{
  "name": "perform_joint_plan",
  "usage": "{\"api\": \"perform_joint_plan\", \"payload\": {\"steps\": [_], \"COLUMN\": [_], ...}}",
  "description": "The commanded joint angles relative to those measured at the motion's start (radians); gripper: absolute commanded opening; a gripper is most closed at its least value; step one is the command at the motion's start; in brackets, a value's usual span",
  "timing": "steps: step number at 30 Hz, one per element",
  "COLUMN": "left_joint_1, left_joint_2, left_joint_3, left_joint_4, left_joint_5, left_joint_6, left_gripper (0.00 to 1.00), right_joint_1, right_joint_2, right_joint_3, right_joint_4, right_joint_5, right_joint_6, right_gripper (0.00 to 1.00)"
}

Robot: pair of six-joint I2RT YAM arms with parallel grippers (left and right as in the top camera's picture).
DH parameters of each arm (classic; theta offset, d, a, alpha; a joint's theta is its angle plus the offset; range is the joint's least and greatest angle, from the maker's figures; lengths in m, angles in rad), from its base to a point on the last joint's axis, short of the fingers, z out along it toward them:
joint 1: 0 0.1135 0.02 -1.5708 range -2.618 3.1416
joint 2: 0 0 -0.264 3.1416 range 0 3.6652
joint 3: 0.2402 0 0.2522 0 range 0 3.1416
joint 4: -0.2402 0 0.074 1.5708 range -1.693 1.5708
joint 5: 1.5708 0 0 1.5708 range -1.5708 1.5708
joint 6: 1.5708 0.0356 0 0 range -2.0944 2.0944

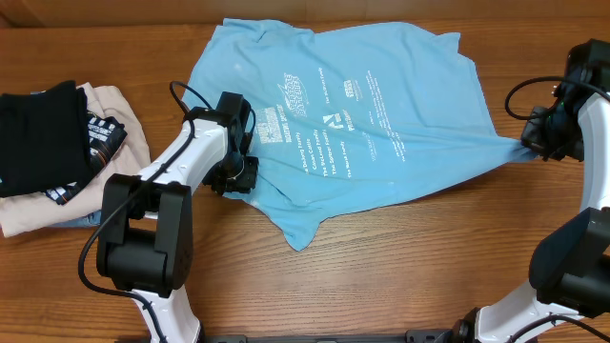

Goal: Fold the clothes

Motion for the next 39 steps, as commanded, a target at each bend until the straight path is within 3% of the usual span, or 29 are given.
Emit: {"api": "perform_joint_plan", "payload": {"steps": [1, 10, 19, 28, 39], "left_joint_1": [-0.002, -0.002, -0.002, 0.018, 0.227], "left_joint_2": [-0.016, -0.016, -0.033, -0.198, -0.460], "left_joint_3": [-0.007, -0.006, 0.084, 0.303, 0.620], "left_joint_4": [0.008, 0.000, -0.089, -0.253, -0.349], "left_joint_5": [0.027, 0.027, 0.027, 0.025, 0.047], "left_joint_6": [0.001, 0.001, 0.025, 0.095, 0.103], "left_gripper": [0.30, 0.04, 0.04, 0.04, 0.04], "right_joint_1": [-0.002, -0.002, -0.002, -0.002, -0.002], "right_joint_2": [-0.014, -0.014, -0.014, -0.035, -0.217], "right_joint_3": [0.005, 0.005, 0.005, 0.092, 0.274], "right_joint_4": [0.003, 0.004, 0.004, -0.047, -0.129], "right_joint_5": [0.001, 0.001, 0.001, -0.059, -0.102], "right_joint_6": [0.000, 0.000, 0.000, 0.000, -0.003], "right_gripper": [0.04, 0.04, 0.04, 0.04, 0.04]}}
